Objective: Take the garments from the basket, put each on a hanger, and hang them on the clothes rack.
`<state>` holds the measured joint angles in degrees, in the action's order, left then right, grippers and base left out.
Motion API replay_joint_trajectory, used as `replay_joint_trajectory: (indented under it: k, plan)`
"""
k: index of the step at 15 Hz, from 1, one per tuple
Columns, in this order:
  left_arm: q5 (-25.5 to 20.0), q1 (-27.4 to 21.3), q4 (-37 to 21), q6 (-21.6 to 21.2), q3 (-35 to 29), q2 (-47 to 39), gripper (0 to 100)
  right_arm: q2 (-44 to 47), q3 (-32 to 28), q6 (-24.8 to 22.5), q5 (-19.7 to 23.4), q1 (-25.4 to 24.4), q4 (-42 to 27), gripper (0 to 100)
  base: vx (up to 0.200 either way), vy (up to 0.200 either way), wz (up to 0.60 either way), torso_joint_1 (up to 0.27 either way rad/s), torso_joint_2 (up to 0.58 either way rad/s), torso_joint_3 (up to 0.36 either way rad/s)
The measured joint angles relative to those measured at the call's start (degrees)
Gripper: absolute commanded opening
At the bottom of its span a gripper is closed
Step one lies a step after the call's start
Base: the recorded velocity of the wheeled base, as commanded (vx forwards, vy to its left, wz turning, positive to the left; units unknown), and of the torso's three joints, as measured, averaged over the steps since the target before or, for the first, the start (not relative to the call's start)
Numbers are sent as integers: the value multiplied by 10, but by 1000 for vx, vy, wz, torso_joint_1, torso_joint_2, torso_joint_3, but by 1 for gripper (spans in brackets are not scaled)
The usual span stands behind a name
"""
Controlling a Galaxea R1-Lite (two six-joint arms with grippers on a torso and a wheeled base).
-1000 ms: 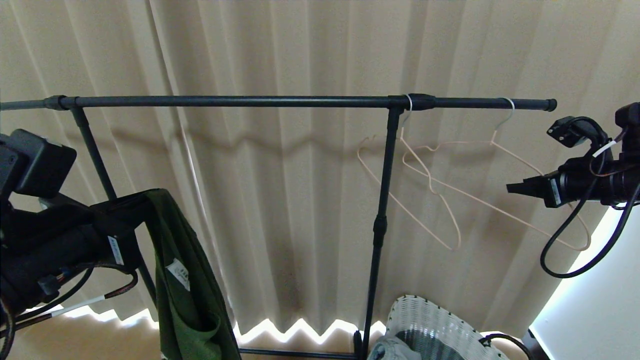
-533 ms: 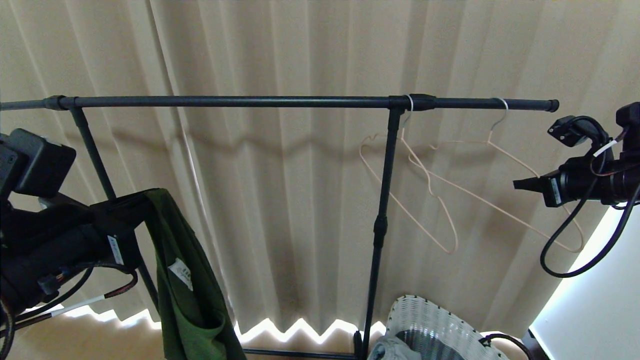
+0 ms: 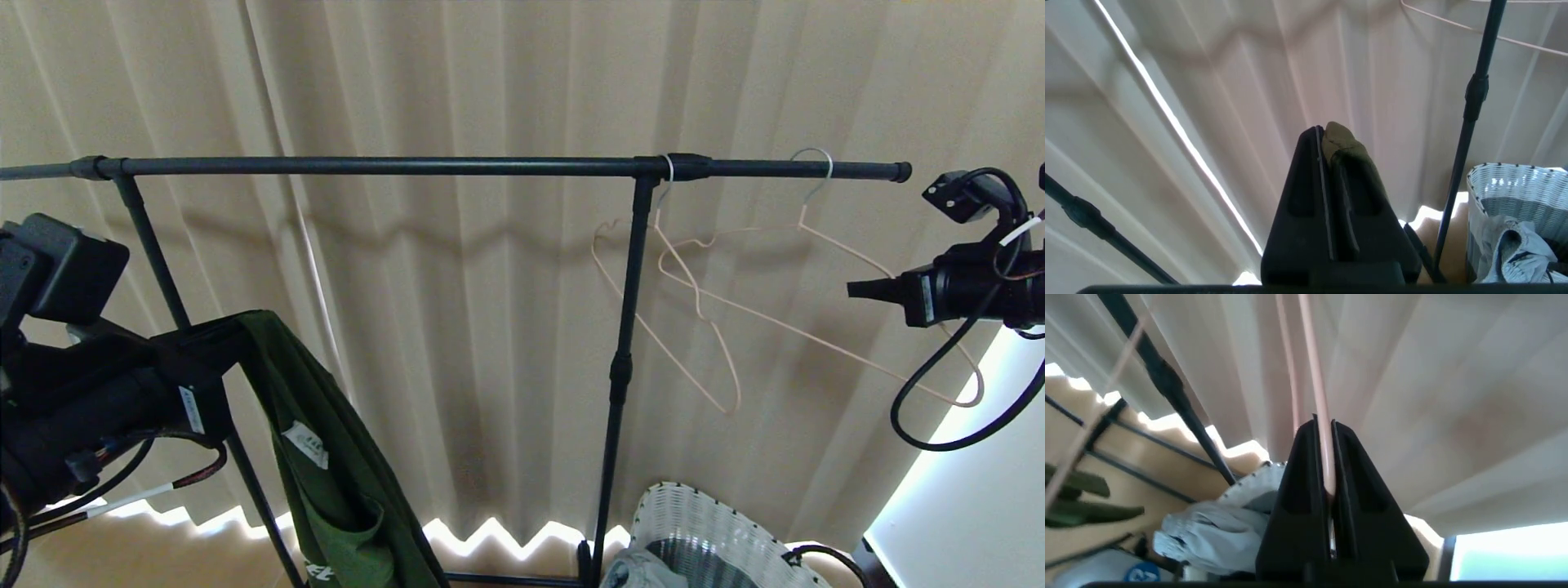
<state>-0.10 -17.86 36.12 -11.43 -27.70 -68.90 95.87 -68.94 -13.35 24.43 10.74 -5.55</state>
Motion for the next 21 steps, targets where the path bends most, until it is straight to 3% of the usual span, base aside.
replay_joint_trajectory:
  k: [7,12,17,21]
  plan:
    - [0,2,0,1,-1,-3,0,-56,26,42,-2,0,1,0,0,0,0,0,0,0]
    - [1,3,0,0,0,-4,0,-100,63,46,-6,23,1,0,0,0,0,0,0,0]
    - [1,4,-2,0,0,-7,0,-147,113,46,-11,41,4,0,-200,0,0,3,0,2]
    - [2,4,-1,0,0,-10,0,-179,164,45,-33,44,53,0,-200,0,0,-2,4,6]
